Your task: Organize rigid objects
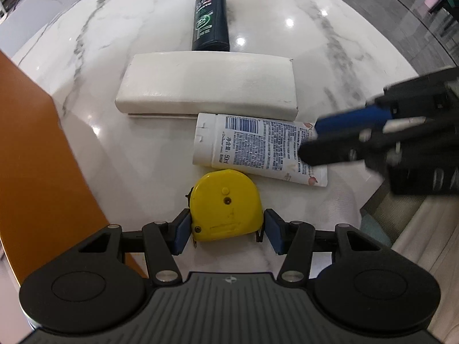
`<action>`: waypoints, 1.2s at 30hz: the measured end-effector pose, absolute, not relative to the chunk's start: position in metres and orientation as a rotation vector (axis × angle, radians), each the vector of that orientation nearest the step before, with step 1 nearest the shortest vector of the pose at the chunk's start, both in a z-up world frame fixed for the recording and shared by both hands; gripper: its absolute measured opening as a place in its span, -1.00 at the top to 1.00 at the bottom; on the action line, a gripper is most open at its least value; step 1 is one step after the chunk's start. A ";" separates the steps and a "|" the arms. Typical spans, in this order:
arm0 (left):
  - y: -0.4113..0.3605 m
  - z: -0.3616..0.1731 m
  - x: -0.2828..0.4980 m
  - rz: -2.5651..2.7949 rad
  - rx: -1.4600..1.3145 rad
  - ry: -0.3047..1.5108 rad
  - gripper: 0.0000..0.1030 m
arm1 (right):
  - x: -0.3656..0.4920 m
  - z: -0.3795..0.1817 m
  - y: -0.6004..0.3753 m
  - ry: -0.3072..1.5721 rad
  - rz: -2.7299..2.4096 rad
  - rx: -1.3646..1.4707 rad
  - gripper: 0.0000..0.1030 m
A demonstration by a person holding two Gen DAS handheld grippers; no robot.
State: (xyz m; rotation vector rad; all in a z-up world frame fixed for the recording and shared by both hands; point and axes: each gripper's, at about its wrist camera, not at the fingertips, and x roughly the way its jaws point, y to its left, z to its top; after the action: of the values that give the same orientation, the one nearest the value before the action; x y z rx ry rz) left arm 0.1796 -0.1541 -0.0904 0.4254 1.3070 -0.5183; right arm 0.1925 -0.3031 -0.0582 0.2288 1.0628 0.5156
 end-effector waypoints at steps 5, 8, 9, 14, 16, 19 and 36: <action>-0.156 -0.092 0.180 -0.549 0.454 1.303 -0.24 | 0.197 -0.066 -0.311 1.088 0.482 0.293 0.35; -0.153 -0.093 0.179 -0.545 0.454 1.301 -0.30 | 0.198 -0.067 -0.303 1.096 0.500 0.247 0.33; -0.152 -0.093 0.179 -0.546 0.454 1.296 -0.30 | 0.197 -0.066 -0.303 1.092 0.509 0.235 0.32; -0.154 -0.093 0.179 -0.547 0.450 1.301 -0.21 | 0.205 -0.070 -0.297 1.081 0.499 0.207 0.20; -0.154 -0.092 0.181 -0.523 0.448 1.297 -0.20 | 0.212 -0.072 -0.294 1.065 0.468 0.179 0.13; -0.151 -0.092 0.187 -0.467 0.434 1.307 -0.20 | 0.216 -0.077 -0.292 1.069 0.460 0.154 -0.07; -0.150 -0.089 0.194 -0.397 0.442 1.308 -0.20 | 0.218 -0.084 -0.295 1.129 0.586 0.278 0.22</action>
State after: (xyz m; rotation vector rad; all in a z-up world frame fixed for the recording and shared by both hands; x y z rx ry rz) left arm 0.1944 -0.1499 -0.0893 0.4420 1.3077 -0.3966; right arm 0.2184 -0.2950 -0.0837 0.2776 1.1291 0.5858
